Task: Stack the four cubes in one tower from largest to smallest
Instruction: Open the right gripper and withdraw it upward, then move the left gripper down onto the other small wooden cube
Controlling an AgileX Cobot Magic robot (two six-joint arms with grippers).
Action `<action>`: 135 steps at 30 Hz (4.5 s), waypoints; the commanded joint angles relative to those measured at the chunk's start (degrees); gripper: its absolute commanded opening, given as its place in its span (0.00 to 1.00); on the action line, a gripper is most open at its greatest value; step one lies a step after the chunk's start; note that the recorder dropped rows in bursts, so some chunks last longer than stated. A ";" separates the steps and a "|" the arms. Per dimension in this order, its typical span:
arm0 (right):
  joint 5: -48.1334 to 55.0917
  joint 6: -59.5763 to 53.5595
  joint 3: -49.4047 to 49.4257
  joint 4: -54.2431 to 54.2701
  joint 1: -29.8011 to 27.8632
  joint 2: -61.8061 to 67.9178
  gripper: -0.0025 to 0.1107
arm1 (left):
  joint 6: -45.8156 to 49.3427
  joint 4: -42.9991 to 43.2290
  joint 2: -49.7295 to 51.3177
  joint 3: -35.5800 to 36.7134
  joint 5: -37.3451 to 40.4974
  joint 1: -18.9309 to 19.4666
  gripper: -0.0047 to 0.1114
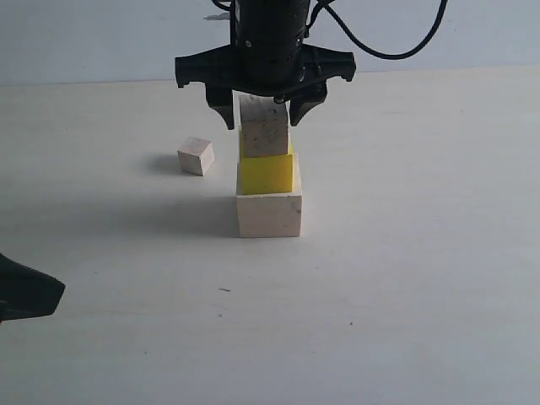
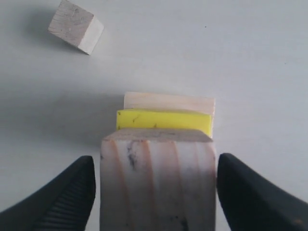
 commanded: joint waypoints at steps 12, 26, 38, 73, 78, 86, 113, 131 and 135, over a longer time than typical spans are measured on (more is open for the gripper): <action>-0.66 -0.47 -0.34 0.51 0.11 -0.11 0.82 | 0.23 0.22 -0.26 0.18 0.10 0.15 0.04; 0.06 -1.69 -0.34 3.94 0.11 -11.21 0.84 | 0.23 0.22 -0.26 0.18 0.10 0.15 0.04; 1.75 -16.23 -0.11 4.54 0.11 -21.74 0.57 | 0.23 0.79 -0.26 0.18 -1.45 0.15 0.04; 1.75 -26.46 50.66 16.16 0.11 -80.93 0.02 | -15.11 36.94 41.52 -29.33 -12.12 6.41 0.04; 1.75 -26.46 50.66 16.16 0.11 -80.92 0.02 | -8.97 25.49 45.83 -29.33 -11.47 13.44 0.04; 1.75 -26.46 50.66 15.49 0.11 -80.92 0.02 | 14.77 -1.99 51.61 -32.82 -6.25 21.39 0.04; 1.75 -22.89 50.66 16.11 0.11 -80.92 0.02 | 28.32 -8.45 71.74 -52.63 -5.32 19.31 0.71; 1.75 -22.90 50.66 16.83 0.11 -80.92 0.02 | 36.72 -7.25 71.86 -52.67 -12.75 15.94 0.70; 1.75 -22.90 50.66 17.59 0.11 -80.92 0.02 | 36.72 -7.12 72.89 -52.77 -13.40 15.94 0.70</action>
